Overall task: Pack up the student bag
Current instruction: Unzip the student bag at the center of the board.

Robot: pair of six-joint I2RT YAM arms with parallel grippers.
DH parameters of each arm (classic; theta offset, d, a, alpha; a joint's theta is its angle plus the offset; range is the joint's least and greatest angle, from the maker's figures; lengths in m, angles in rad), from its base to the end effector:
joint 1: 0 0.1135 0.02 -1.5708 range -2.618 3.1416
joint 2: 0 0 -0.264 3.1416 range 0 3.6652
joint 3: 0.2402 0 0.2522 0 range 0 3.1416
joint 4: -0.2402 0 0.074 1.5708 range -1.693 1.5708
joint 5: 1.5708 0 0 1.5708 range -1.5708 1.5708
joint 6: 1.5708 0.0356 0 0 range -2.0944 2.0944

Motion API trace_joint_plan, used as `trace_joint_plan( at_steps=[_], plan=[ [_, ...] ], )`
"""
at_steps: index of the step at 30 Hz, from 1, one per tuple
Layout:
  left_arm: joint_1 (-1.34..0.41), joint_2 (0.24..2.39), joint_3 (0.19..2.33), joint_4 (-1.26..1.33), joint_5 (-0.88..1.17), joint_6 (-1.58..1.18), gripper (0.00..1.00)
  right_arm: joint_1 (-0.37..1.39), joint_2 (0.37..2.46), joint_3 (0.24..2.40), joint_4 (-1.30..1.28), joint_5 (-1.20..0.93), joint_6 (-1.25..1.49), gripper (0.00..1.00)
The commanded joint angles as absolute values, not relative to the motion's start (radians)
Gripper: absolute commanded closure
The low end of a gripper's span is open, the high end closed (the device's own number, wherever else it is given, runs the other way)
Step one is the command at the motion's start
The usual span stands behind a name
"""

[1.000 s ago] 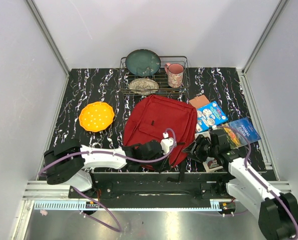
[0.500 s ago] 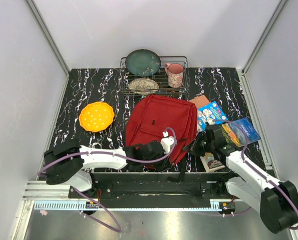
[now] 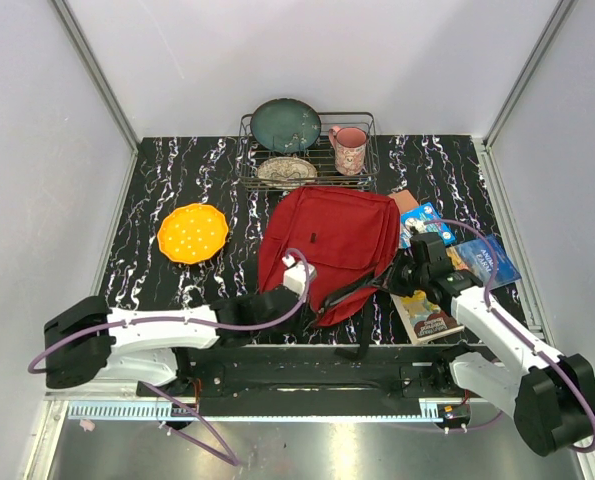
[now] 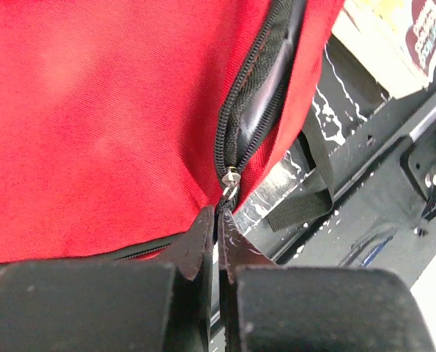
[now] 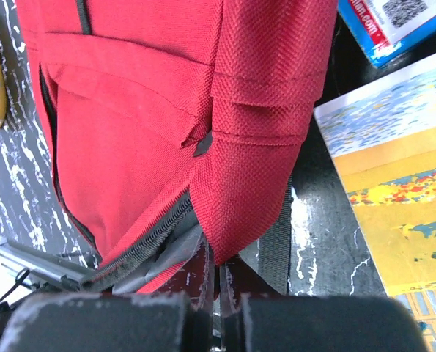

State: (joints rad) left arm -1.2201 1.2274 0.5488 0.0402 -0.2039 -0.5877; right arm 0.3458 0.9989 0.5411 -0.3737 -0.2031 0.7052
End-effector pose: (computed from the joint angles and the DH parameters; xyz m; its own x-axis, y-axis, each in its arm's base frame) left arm 0.0916 -0.2294 0.1902 -0.6493 0.1945 -0.7352 0.6054 0.7174 -0.3448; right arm 0.1826 0.0734 0.2006 -0.8274 0.3767 -0.4165 0.1005 0.8289 0.5502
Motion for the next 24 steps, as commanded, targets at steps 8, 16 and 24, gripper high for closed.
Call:
trace_joint_plan(
  at_steps=[8, 16, 24],
  plan=[
    [-1.213, 1.163, 0.505, -0.204, -0.319, -0.657, 1.0, 0.278, 0.98, 0.589, -0.311, -0.173, 0.637, 0.79],
    [-1.213, 1.184, 0.554, -0.12, -0.27, -0.621, 1.0, 0.278, 0.789, 0.514, -0.394, -0.331, 0.779, 0.41],
    [-1.218, 1.239, 0.6, -0.063, -0.19, -0.568, 1.0, 0.311, 0.73, 0.391, -0.223, -0.48, 1.004, 0.46]
  ],
)
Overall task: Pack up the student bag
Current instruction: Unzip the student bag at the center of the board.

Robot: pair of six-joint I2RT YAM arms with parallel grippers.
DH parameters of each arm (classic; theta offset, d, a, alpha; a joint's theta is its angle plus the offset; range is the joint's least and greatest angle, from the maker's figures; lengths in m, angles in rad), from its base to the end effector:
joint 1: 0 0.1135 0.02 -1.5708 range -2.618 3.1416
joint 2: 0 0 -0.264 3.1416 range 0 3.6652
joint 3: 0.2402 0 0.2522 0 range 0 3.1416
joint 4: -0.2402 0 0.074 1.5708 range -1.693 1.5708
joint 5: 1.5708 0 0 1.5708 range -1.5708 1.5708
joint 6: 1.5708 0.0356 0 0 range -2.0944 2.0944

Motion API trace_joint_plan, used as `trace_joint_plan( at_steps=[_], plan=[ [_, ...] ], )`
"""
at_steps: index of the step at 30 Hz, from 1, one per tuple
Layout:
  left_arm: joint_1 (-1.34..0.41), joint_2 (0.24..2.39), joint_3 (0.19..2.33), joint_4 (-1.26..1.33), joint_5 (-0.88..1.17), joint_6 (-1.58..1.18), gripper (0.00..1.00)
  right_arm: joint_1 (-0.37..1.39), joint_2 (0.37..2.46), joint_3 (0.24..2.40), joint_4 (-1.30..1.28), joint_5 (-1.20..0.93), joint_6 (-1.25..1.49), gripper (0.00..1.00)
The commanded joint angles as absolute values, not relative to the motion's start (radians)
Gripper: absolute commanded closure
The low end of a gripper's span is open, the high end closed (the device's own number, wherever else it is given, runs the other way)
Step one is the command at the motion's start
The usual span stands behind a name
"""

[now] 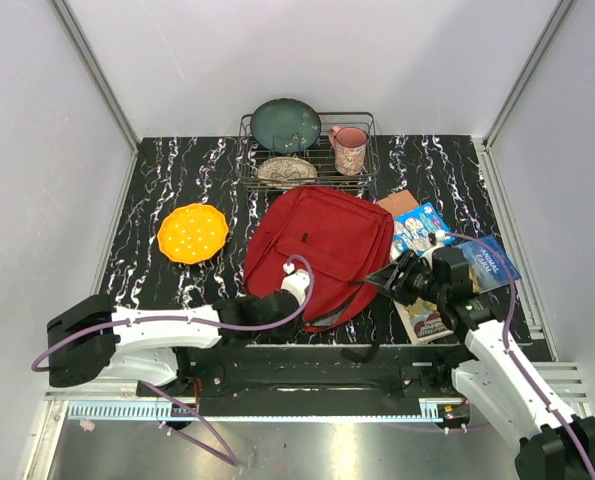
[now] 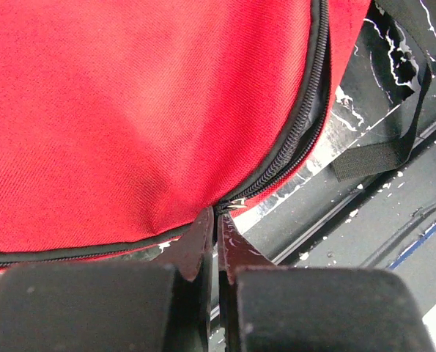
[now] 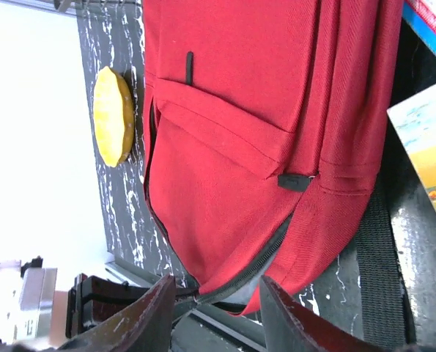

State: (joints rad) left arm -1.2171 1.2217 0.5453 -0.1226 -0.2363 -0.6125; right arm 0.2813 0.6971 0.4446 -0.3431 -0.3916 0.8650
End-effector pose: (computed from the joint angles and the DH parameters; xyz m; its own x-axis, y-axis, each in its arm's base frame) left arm 0.0889 -0.2167 0.1772 -0.6949 0.2684 -0.6671 0.5573 0.7874 -0.2637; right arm 0.1483 0.0570 0.2199 -0.7759 0.5081 -0.3740 0.0469 0.6376 0.7689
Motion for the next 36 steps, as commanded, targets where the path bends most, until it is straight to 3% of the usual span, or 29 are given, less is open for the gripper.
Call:
trace_joint_plan(
  at_steps=[1, 10, 19, 23, 28, 32, 36],
  plan=[
    [-1.223, 1.247, 0.606, -0.06, -0.187, -0.565, 1.0, 0.328, 0.759, 0.385, -0.177, -0.473, 1.015, 0.46],
    [-1.241, 1.276, 0.647, -0.054, -0.173, -0.555, 1.0, 0.593, 0.92, 0.336, 0.052, -0.316, 1.172, 0.44],
    [-1.258, 1.295, 0.669, -0.051, -0.182, -0.568, 1.0, 0.727, 1.077, 0.337, 0.181, -0.216, 1.258, 0.43],
    [-1.259, 1.293, 0.666, -0.067, -0.213, -0.591, 1.0, 0.73, 0.988, 0.36, 0.074, -0.105, 1.226, 0.43],
    [-1.259, 1.278, 0.653, -0.068, -0.227, -0.595, 1.0, 0.73, 0.723, 0.397, -0.227, 0.075, 1.183, 0.4],
    [-1.259, 1.269, 0.655, -0.063, -0.239, -0.589, 1.0, 0.73, 0.627, 0.337, -0.198, 0.003, 1.25, 0.42],
    [-1.259, 1.266, 0.666, -0.061, -0.247, -0.586, 1.0, 0.735, 0.756, 0.331, -0.154, -0.135, 1.272, 0.42]
  ],
)
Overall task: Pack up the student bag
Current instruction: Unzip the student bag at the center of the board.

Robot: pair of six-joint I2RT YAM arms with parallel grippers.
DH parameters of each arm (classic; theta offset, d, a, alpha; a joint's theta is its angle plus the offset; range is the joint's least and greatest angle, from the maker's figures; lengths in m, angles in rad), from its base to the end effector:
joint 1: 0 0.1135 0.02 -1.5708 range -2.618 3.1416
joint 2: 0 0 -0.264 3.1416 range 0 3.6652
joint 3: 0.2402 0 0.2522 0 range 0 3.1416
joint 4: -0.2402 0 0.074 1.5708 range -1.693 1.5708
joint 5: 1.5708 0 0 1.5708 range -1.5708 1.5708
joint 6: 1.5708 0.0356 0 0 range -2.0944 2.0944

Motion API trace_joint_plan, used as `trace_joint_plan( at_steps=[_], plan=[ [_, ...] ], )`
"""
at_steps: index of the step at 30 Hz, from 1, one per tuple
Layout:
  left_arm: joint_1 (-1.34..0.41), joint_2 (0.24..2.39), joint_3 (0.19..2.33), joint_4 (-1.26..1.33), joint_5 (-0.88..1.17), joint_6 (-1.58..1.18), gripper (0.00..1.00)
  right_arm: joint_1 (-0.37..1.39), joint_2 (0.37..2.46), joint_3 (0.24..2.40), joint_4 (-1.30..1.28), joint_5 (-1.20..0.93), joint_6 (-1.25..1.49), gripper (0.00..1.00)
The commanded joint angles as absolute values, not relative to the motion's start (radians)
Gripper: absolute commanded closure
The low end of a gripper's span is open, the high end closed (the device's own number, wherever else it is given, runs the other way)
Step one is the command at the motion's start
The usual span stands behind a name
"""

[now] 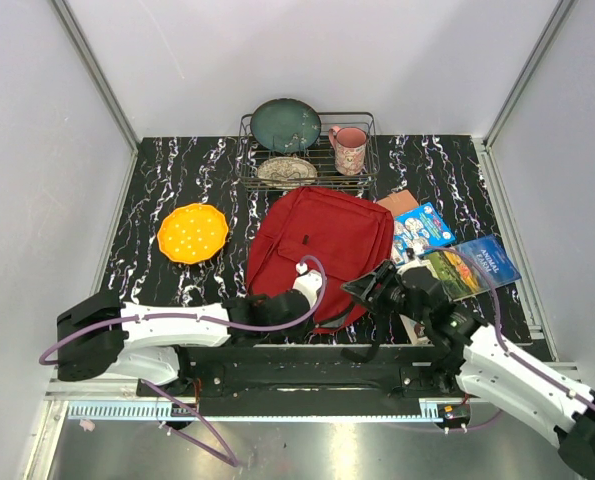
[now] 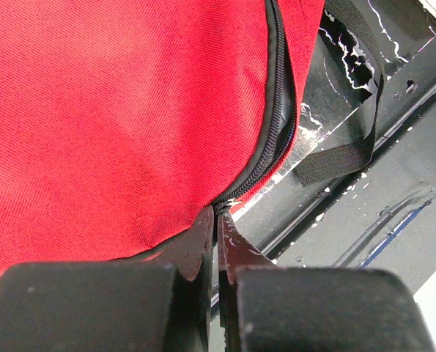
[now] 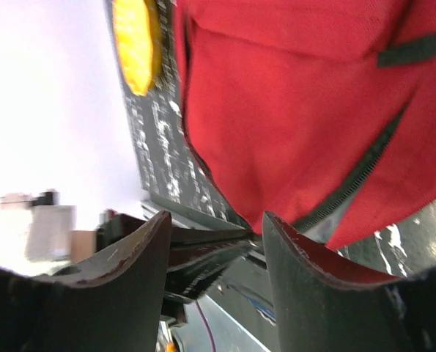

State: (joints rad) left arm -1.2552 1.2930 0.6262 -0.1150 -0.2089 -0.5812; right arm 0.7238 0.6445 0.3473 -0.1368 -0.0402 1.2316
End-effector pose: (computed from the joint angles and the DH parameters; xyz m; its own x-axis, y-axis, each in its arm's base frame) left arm 0.0860 -0.2396 0.1863 -0.6683 0.3163 -0.6733 0.6190 0.7384 -0.2675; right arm 0.1191 0.1071 0.2117 -0.7546 0.5906 -0.2859 0.0679 0.5037 0.8612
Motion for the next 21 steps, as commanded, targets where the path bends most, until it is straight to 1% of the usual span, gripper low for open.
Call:
trace_joint_plan(
  at_steps=[1, 4, 11, 16, 21],
  plan=[
    [-1.259, 1.267, 0.67, -0.06, -0.248, -0.586, 1.0, 0.753, 0.774, 0.321, -0.128, -0.147, 1.279, 0.42],
    [-1.258, 1.264, 0.676, -0.058, -0.25, -0.586, 1.0, 0.788, 0.831, 0.331, -0.083, -0.141, 1.299, 0.42],
    [-1.259, 1.247, 0.673, -0.052, -0.276, -0.607, 1.0, 0.868, 0.863, 0.345, -0.072, -0.066, 1.331, 0.42],
    [-1.259, 1.243, 0.678, -0.052, -0.255, -0.597, 1.0, 0.87, 0.917, 0.33, 0.039, -0.048, 1.338, 0.42],
    [-1.258, 1.226, 0.663, -0.023, -0.218, -0.588, 1.0, 0.87, 1.029, 0.348, 0.178, -0.051, 1.335, 0.43]
  ],
)
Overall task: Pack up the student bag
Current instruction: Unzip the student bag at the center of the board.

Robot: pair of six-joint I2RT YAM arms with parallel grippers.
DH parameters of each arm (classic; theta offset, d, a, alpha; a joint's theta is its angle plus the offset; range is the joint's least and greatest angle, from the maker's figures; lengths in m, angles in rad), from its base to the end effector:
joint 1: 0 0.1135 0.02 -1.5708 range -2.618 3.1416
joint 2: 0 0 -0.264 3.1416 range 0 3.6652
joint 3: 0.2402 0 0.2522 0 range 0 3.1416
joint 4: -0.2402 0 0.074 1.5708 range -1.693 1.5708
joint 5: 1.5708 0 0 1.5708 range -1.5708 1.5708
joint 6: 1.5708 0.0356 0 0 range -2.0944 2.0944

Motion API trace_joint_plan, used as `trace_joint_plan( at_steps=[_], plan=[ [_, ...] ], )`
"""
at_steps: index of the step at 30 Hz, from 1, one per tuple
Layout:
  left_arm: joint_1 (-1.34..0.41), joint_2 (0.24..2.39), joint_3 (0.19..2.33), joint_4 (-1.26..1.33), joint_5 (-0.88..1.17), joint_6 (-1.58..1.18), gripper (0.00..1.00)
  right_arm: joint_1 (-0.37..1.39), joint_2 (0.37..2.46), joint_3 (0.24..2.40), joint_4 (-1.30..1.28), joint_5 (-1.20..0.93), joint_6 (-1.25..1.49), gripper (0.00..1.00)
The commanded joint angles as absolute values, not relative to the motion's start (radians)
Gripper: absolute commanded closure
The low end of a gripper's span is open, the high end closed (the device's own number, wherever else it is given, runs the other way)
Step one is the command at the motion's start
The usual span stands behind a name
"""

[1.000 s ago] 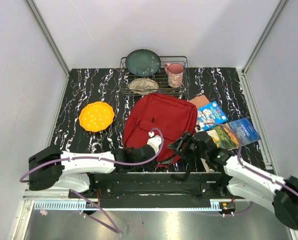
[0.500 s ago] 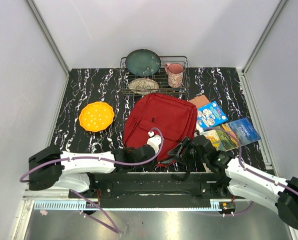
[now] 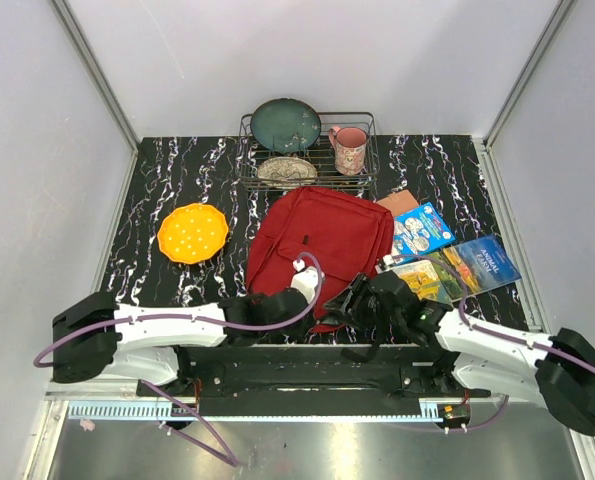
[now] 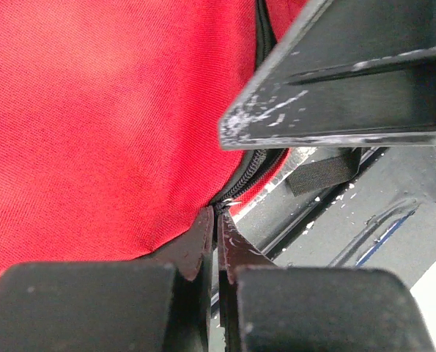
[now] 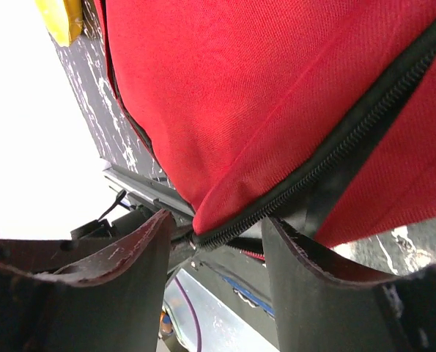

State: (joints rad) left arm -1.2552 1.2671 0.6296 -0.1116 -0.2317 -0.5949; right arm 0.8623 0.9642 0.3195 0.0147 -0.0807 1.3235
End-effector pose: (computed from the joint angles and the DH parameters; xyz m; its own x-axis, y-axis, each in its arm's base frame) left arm 0.0863 -0.2381 0.1938 -0.6643 0.2773 -0.6941 0.6046 0.7454 -0.2809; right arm 0.1213 0.1460 0.1666 -0.8688 0.4714 -0.1517 0.1761 0.5804 0.7951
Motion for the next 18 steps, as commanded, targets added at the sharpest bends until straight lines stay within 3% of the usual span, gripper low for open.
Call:
trace_joint_plan(
  at_steps=[1, 2, 4, 6, 10, 18],
  plan=[
    [-1.259, 1.224, 0.663, -0.023, -0.212, -0.584, 1.0, 0.87, 1.048, 0.356, 0.19, -0.049, 1.333, 0.44],
    [-1.261, 1.221, 0.661, -0.023, -0.21, -0.584, 1.0, 0.87, 1.077, 0.362, 0.208, -0.049, 1.328, 0.46],
    [-1.261, 1.216, 0.655, -0.023, -0.209, -0.584, 1.0, 0.87, 1.097, 0.383, 0.218, -0.054, 1.312, 0.61],
    [-1.261, 1.206, 0.646, -0.026, -0.209, -0.586, 1.0, 0.87, 1.089, 0.399, 0.203, -0.038, 1.296, 0.83],
    [-1.261, 1.183, 0.618, -0.06, -0.248, -0.613, 1.0, 0.87, 0.985, 0.413, 0.036, 0.092, 1.249, 1.0],
    [-1.259, 1.14, 0.569, -0.204, -0.431, -0.679, 1.0, 0.868, 0.799, 0.428, -0.181, 0.232, 1.154, 1.0]
  ],
)
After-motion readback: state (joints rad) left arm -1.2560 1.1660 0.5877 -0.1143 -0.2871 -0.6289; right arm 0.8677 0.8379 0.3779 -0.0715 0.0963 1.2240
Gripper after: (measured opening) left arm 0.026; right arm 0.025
